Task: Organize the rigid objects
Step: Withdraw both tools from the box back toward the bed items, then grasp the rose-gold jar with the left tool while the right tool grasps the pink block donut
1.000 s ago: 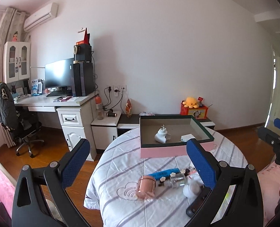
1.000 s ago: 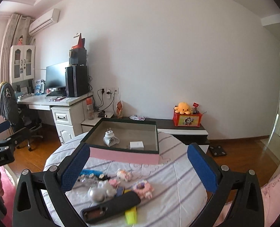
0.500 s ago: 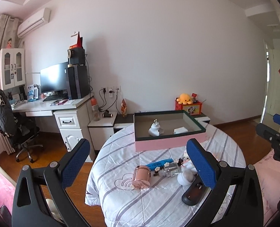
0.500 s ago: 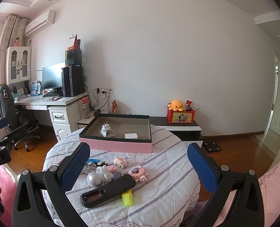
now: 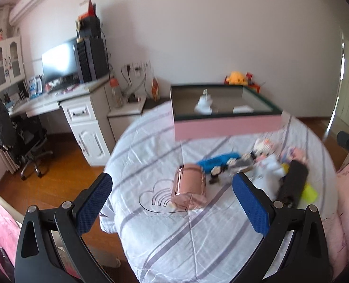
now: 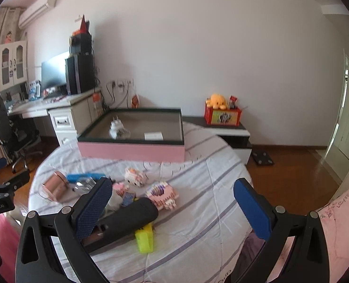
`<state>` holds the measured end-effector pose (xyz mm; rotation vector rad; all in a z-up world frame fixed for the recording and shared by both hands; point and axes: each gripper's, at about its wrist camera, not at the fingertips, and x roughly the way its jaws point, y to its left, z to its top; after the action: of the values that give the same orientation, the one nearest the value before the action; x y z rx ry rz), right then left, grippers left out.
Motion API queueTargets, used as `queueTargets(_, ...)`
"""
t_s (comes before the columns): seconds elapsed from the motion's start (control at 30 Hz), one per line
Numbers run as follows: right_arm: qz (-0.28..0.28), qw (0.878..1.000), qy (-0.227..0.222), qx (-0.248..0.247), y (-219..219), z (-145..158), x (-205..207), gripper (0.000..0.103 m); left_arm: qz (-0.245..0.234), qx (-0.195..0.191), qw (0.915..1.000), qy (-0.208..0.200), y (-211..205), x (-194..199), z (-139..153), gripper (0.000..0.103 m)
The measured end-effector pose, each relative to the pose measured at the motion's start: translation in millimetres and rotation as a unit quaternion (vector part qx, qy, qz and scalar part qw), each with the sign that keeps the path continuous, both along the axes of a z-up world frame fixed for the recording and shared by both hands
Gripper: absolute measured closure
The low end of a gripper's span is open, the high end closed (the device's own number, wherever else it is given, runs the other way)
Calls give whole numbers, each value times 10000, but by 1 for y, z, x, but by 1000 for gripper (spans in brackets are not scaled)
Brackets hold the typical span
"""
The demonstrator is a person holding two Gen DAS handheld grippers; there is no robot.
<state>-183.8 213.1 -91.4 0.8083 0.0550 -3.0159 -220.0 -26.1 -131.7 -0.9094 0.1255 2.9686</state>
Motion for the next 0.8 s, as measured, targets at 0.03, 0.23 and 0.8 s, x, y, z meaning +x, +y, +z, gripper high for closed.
queueTargets(0.03, -2, 9999, -113, 3, 1, -7, -8, 0, -18, 8, 9999, -118, 0, -8, -9, 0)
queueTargets(0.23, -61, 9986, -518, 42, 6, -34, -39, 0, 5, 15, 9989, -465, -3, -34, -37, 1)
queueTargets(0.8, 322, 9881, -1506, 39, -1, -77, -109, 0, -542, 83, 9947, -867, 2, -58, -64, 56)
